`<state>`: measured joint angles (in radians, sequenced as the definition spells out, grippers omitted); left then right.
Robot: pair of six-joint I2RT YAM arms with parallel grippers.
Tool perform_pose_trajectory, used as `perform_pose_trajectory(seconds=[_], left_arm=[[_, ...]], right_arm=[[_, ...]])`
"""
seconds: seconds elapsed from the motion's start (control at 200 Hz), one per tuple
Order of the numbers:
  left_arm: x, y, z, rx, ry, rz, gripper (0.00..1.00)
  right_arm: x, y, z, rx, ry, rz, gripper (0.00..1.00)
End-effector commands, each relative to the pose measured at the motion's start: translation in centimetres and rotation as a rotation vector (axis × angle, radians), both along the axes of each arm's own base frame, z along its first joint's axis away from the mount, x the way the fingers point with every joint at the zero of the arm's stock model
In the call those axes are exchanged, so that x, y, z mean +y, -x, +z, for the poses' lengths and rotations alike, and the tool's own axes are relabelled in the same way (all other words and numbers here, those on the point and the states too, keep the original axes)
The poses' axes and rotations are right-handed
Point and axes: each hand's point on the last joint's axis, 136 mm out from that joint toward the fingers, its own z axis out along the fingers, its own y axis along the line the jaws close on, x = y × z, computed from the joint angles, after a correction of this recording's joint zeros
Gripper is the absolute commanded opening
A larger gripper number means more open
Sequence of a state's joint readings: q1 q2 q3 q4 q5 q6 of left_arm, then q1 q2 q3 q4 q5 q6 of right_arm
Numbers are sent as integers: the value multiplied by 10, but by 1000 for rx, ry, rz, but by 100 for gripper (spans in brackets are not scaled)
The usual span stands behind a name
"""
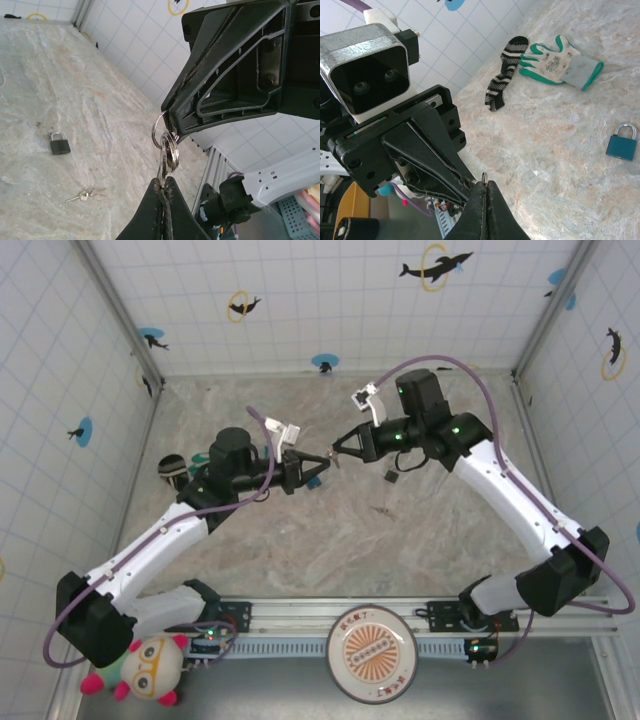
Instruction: Unlock with the key
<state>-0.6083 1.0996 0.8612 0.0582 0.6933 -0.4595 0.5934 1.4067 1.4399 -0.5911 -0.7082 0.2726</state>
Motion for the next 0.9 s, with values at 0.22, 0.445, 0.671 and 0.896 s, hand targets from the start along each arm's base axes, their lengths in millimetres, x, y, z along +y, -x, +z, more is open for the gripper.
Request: perform_pose_trajectory(seconds=[0.22, 0.445, 0.671, 0.896], left_arm=[[4, -22, -29, 62, -251, 54, 0], [6, -31, -59, 127, -444, 18, 0], [-8, -8, -31, 76, -336, -154, 0], [-12, 2, -16, 48, -279, -210, 0]], right_arm=[[-24, -26, -33, -74, 102, -186, 31], [-38, -50, -28, -193, -68, -409, 42], [-19, -28, -28, -54, -237, -231, 29], [6, -3, -26, -37, -296, -80, 39]])
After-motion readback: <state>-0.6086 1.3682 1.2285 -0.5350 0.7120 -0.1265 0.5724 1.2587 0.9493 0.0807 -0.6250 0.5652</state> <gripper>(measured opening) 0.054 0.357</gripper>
